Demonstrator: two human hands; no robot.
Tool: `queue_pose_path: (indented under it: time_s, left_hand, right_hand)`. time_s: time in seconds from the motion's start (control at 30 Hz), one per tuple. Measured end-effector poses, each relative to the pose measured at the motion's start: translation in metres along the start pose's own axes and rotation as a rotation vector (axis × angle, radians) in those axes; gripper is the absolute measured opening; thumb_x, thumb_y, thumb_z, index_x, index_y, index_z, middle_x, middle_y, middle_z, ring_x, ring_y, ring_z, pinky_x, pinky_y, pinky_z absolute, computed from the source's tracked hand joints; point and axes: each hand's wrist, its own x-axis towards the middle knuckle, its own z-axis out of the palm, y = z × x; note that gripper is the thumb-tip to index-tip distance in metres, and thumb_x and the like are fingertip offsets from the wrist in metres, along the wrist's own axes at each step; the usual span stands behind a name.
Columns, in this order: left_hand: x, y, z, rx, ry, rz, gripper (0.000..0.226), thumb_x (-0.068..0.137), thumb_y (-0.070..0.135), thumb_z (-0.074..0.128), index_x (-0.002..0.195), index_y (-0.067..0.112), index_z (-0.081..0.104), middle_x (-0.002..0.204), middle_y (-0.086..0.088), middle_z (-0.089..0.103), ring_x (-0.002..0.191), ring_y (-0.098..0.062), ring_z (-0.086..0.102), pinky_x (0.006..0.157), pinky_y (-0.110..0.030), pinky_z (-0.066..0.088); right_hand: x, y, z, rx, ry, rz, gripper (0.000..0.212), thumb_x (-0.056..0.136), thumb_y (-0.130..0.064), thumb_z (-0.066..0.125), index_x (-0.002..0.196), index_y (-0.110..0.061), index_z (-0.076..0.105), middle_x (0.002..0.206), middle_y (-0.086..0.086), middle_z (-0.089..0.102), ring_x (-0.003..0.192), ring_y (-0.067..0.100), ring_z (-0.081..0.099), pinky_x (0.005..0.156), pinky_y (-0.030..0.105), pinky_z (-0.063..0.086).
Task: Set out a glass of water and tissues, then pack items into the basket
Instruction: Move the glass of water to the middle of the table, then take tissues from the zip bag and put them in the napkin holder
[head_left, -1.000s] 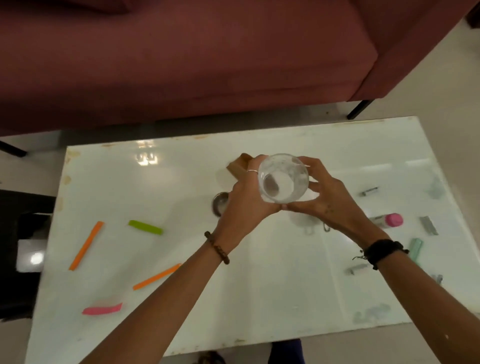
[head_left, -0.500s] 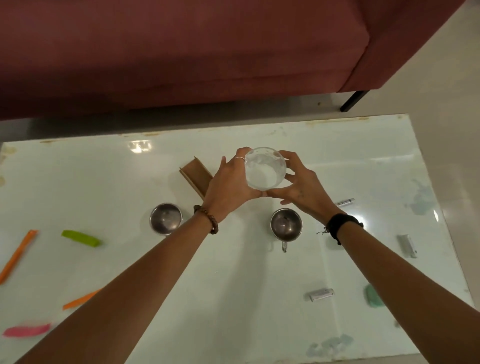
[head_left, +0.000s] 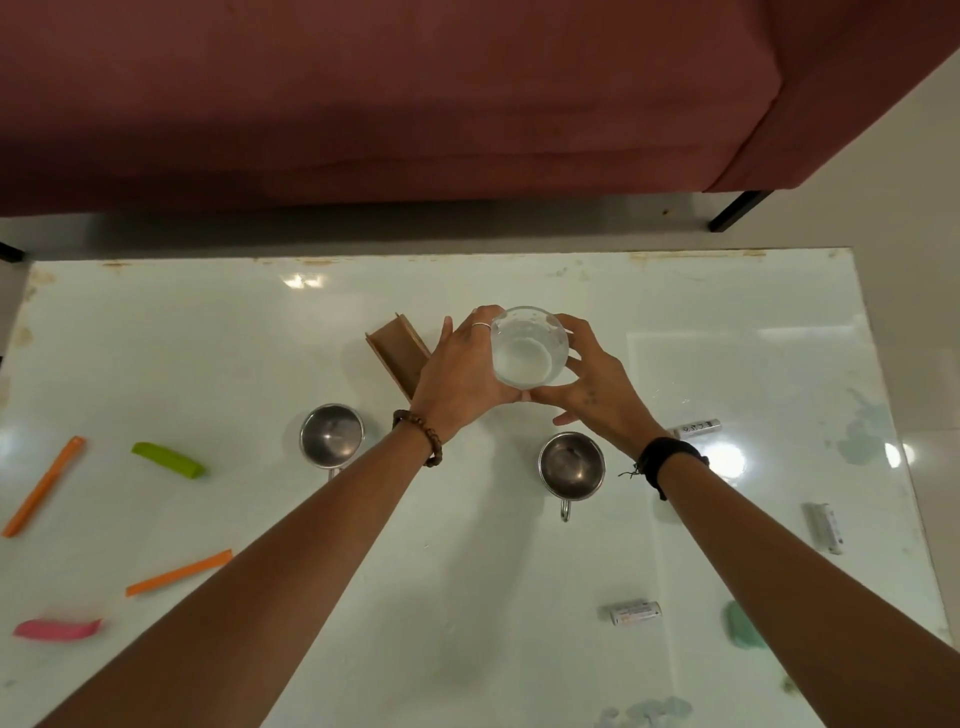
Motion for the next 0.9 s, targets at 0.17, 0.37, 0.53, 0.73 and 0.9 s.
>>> queue_pose_path:
  time_s: [0.17, 0.37, 0.53, 0.73, 0.9]
  left_hand:
    - [0.000, 0.000, 0.002, -0.016, -0.027, 0.001, 0.089, 0.063, 0.042, 0.081, 0.135, 0.013, 0.037, 0.137, -0.006, 0.049, 0.122, -0.026, 0.050, 0.115, -0.044, 0.019]
    - [-0.005, 0.005, 0.001, -0.033, -0.033, -0.002, 0.088, 0.069, 0.039, 0.077, 0.139, 0.014, 0.029, 0.141, -0.007, 0.044, 0.130, -0.023, 0.042, 0.118, -0.041, 0.010]
    - [-0.011, 0.007, 0.000, 0.129, -0.034, 0.029, 0.096, 0.074, 0.047, 0.069, 0.146, 0.012, 0.015, 0.154, -0.009, 0.025, 0.144, -0.027, 0.019, 0.117, -0.039, 0.003]
    - [-0.040, 0.014, -0.003, 0.005, 0.197, 0.063, 0.086, 0.080, 0.039, 0.068, 0.146, 0.014, 0.017, 0.153, -0.009, 0.028, 0.143, -0.027, 0.021, 0.113, -0.032, 0.007]
    - [-0.094, 0.008, -0.024, -0.216, 0.250, 0.076, 0.042, 0.089, 0.021, 0.060, 0.128, 0.017, 0.047, 0.131, -0.003, 0.055, 0.119, -0.015, 0.052, 0.098, -0.025, 0.047]
  right_hand:
    - [-0.001, 0.005, 0.004, 0.067, 0.013, 0.001, 0.079, 0.071, -0.012, 0.079, 0.132, -0.026, 0.032, 0.115, -0.024, 0.045, 0.113, 0.015, 0.051, 0.065, 0.025, 0.060]
    - [-0.008, 0.003, 0.010, 0.092, 0.006, -0.016, 0.081, 0.075, -0.008, 0.075, 0.138, -0.020, 0.027, 0.126, -0.015, 0.042, 0.119, 0.015, 0.046, 0.092, 0.017, 0.043]
    - [-0.013, -0.003, 0.015, 0.066, 0.038, 0.028, 0.097, 0.074, -0.004, 0.075, 0.145, -0.017, 0.011, 0.145, 0.005, 0.031, 0.133, 0.024, 0.034, 0.110, 0.047, 0.034]
    - [-0.026, -0.020, 0.022, -0.370, 0.239, -0.064, 0.097, 0.070, -0.002, 0.077, 0.144, -0.015, 0.016, 0.139, 0.015, 0.025, 0.123, 0.023, 0.037, 0.092, 0.026, 0.037]
    - [-0.055, -0.050, 0.044, -0.440, 0.247, -0.182, 0.053, 0.081, -0.004, 0.066, 0.127, -0.012, 0.041, 0.123, 0.007, 0.044, 0.103, 0.017, 0.051, 0.080, 0.036, 0.054]
